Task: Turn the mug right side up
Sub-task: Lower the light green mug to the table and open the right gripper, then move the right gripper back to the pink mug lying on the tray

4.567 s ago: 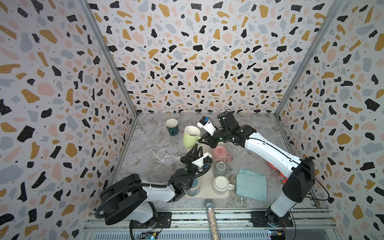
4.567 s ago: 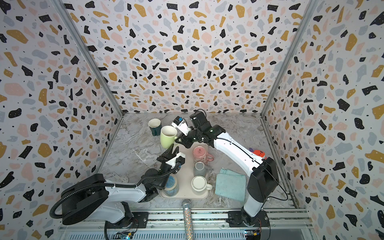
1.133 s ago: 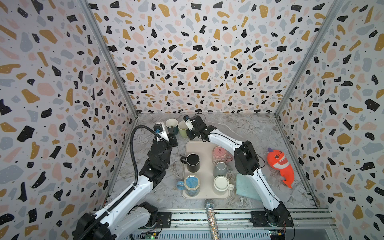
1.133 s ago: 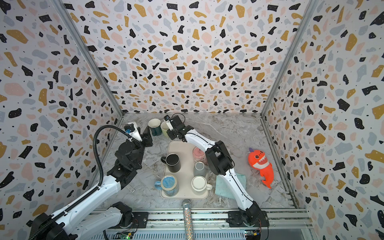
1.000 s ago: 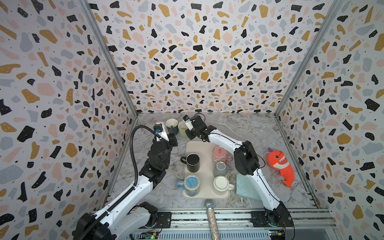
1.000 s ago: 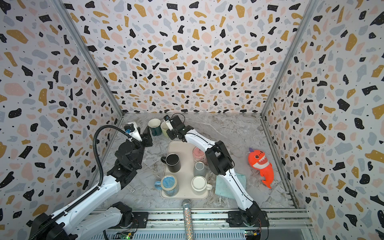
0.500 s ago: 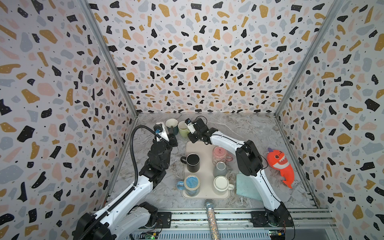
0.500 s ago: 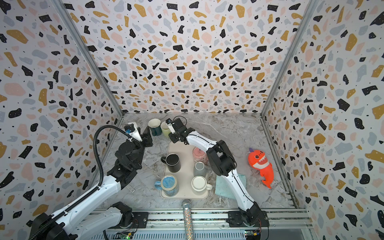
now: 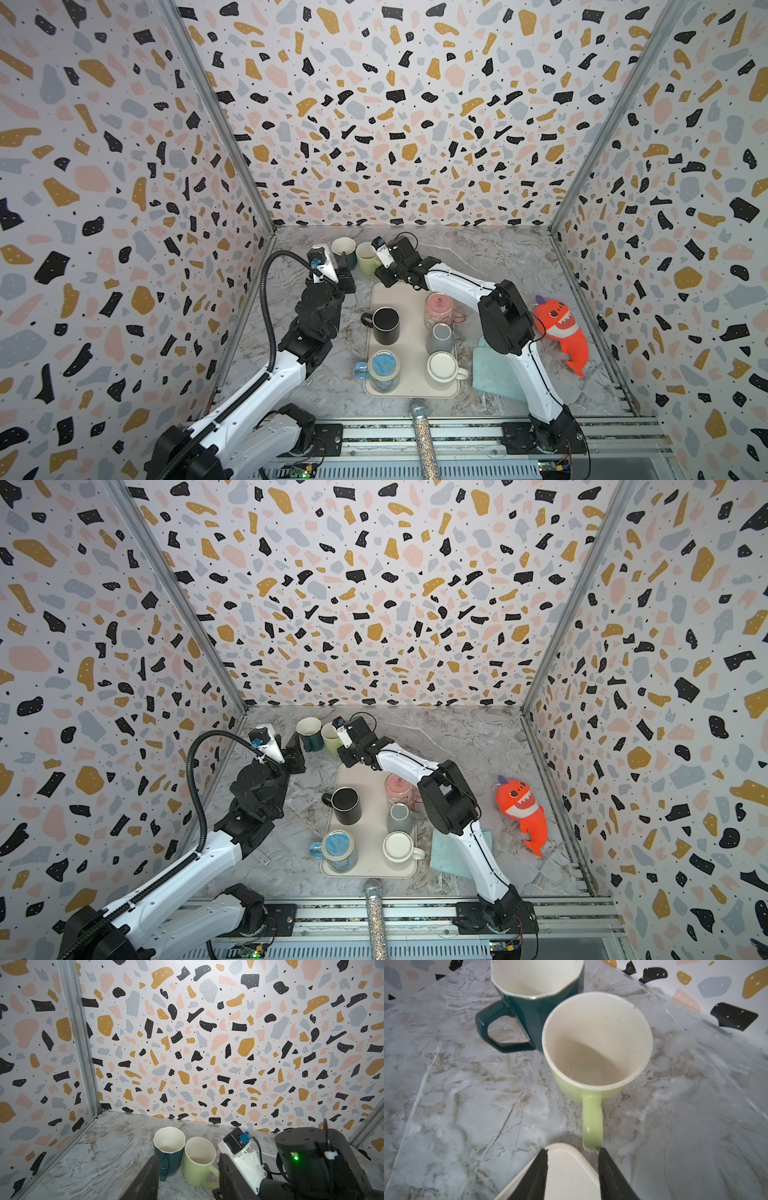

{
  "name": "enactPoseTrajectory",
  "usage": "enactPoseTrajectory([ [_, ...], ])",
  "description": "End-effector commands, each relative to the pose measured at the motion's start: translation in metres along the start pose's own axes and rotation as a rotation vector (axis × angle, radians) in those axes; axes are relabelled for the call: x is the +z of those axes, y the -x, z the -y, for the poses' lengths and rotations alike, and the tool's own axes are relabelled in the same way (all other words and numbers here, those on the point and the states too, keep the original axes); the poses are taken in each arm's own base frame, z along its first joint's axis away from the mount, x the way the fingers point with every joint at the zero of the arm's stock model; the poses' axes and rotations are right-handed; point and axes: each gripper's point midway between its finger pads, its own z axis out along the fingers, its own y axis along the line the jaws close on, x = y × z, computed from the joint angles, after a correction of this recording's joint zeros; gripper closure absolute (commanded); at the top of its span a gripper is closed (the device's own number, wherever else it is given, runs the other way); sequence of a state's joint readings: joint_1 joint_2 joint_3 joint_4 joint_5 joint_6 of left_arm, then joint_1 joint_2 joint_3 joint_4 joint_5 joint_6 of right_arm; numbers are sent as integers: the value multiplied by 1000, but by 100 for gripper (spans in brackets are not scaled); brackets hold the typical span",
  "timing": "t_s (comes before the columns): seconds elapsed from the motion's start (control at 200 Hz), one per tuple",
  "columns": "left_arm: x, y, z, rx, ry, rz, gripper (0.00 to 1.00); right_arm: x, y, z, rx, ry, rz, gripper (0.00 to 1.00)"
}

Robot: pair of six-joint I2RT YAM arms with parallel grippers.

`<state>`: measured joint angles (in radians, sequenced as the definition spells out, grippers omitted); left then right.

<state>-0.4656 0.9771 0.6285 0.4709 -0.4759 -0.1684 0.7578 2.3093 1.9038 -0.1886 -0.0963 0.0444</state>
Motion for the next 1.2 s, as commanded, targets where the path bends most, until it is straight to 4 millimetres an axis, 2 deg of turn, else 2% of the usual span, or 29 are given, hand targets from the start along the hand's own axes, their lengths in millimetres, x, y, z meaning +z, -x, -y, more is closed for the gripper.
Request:
enactPoseTrajectory([
  [0.0, -1, 10, -2, -7, 0, 35, 52, -50, 38, -4, 0, -11, 96, 55],
  [0.13, -1, 9, -1, -5, -1, 31, 52, -91, 37, -1, 2, -48, 133, 48],
  [0.29, 3, 7, 0, 5, 3, 12, 49, -157, 32, 11, 58, -88, 185, 38],
  [0.431, 13, -5, 2, 22, 11, -33, 45, -211, 13, 41, 262, -20, 207, 34],
  [0.571, 25, -18, 6, 32, 16, -83, 42, -250, -14, 50, 501, 128, 220, 36],
  [0.646, 31, -24, 9, 28, 10, -109, 41, -261, -29, 56, 658, 157, 185, 39],
  [0.756, 37, -27, 13, 21, -1, -128, 41, -272, -46, 47, 830, 263, 170, 40],
  [0.861, 38, -26, 16, 15, -13, -130, 41, -273, -66, 42, 1006, 337, 153, 39],
  [0.996, 37, -23, 14, 17, -8, -126, 40, -273, -108, 45, 1293, 352, 125, 40],
  [1.196, 35, -21, 9, 19, 5, -121, 39, -279, -137, 41, 1520, 344, 153, 38],
])
